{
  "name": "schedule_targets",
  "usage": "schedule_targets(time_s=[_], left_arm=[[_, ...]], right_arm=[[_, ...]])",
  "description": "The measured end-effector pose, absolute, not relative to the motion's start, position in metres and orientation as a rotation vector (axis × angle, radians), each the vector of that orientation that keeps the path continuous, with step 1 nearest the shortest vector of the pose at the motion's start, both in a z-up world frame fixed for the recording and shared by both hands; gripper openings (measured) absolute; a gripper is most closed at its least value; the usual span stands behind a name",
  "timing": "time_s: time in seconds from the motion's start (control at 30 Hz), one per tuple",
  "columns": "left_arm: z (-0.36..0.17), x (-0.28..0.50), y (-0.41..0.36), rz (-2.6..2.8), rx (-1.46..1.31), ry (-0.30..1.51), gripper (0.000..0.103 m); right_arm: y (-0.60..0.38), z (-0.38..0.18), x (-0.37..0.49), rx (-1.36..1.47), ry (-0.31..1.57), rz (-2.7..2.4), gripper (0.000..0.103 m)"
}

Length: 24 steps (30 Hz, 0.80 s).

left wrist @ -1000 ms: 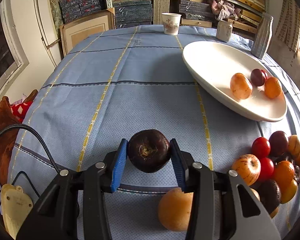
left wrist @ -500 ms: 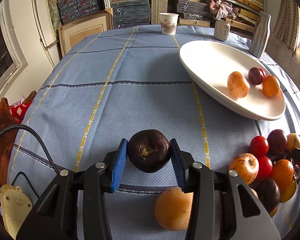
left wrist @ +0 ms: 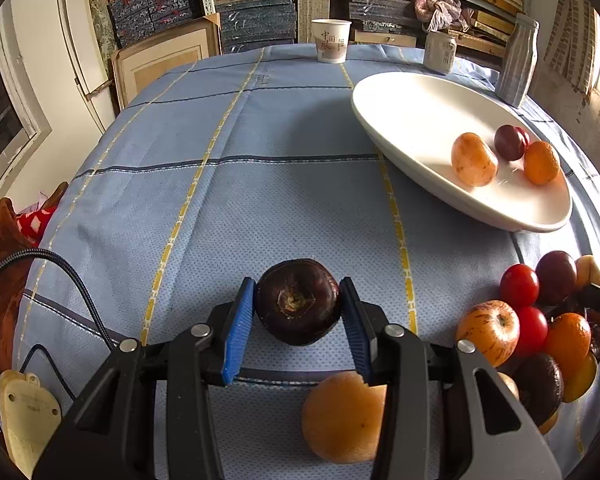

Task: Organize fruits
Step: 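Hold the dark purple fruit in the left tool while the right tool grasps a brown round fruit, then lower the brown fruit onto the plate with the right tool while the left tool places the dark fruit there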

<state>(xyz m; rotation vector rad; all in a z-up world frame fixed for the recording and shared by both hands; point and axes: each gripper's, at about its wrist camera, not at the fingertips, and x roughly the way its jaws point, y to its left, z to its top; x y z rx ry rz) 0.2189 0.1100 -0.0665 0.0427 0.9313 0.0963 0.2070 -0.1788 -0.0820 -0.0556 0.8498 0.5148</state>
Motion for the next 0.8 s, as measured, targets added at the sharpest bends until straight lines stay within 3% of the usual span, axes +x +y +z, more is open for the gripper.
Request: schedule_targets(time_s=[0.53,0.8], left_arm=[[-0.046,0.207,0.098,0.060,0.044,0.865,0.042],[0.005,0.245,0.071,0.024,0.105,0.826,0.042]], right_arm=[[-0.214,-0.059,0.206,0.106,0.771,0.513,0.041],[-0.227,0.017,0.235,0.095,0.697,0.496,0.041]])
